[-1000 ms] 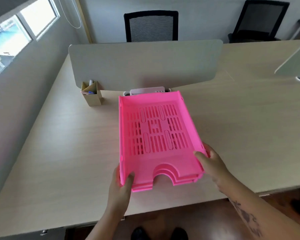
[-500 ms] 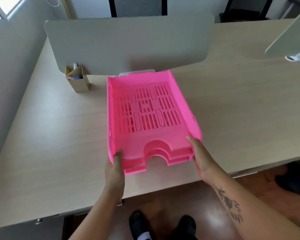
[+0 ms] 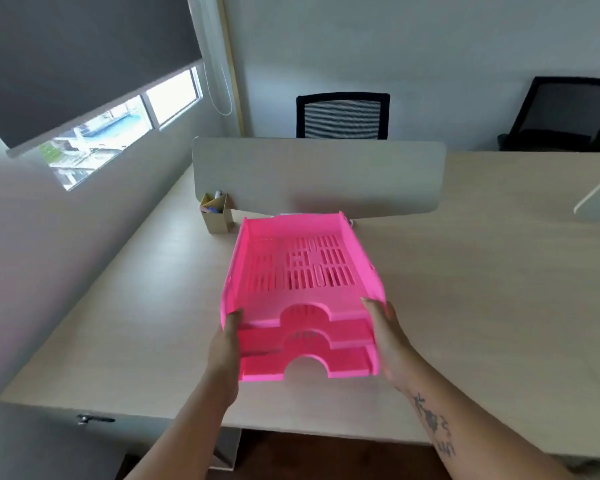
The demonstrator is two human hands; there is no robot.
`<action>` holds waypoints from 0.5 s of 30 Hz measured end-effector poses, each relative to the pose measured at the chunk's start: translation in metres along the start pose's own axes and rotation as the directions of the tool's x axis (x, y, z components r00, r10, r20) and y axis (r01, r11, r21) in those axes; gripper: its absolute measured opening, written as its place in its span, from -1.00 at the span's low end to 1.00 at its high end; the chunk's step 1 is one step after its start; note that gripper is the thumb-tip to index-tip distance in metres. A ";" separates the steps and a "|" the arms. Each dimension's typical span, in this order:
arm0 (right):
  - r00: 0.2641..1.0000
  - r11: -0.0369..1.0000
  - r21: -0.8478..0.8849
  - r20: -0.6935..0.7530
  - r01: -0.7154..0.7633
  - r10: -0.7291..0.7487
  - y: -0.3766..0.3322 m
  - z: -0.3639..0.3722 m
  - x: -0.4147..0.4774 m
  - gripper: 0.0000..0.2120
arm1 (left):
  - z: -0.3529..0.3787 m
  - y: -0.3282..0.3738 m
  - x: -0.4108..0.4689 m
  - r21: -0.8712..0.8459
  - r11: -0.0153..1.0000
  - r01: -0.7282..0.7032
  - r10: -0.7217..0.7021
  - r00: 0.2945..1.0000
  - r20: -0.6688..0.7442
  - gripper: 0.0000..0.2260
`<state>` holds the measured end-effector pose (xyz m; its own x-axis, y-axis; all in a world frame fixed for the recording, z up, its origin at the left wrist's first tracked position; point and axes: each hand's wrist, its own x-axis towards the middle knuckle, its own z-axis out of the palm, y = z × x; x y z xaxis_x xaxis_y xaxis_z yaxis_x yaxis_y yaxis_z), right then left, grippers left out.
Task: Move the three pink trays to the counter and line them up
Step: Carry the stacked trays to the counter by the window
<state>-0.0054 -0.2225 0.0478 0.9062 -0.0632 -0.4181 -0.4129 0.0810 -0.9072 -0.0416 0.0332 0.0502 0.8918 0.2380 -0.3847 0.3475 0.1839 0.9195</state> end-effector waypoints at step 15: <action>0.970 0.981 -0.120 0.173 -0.150 0.169 0.076 -0.019 -0.034 -0.29 | -0.018 -0.070 -0.025 0.066 0.981 0.184 -0.164 0.958 -0.235 -0.59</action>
<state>-0.0695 -0.2329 -0.0074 0.8253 0.1248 -0.5508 -0.5517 -0.0301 -0.8335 -0.0934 0.0315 -0.0061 0.7293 0.4218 -0.5387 0.5243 0.1613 0.8361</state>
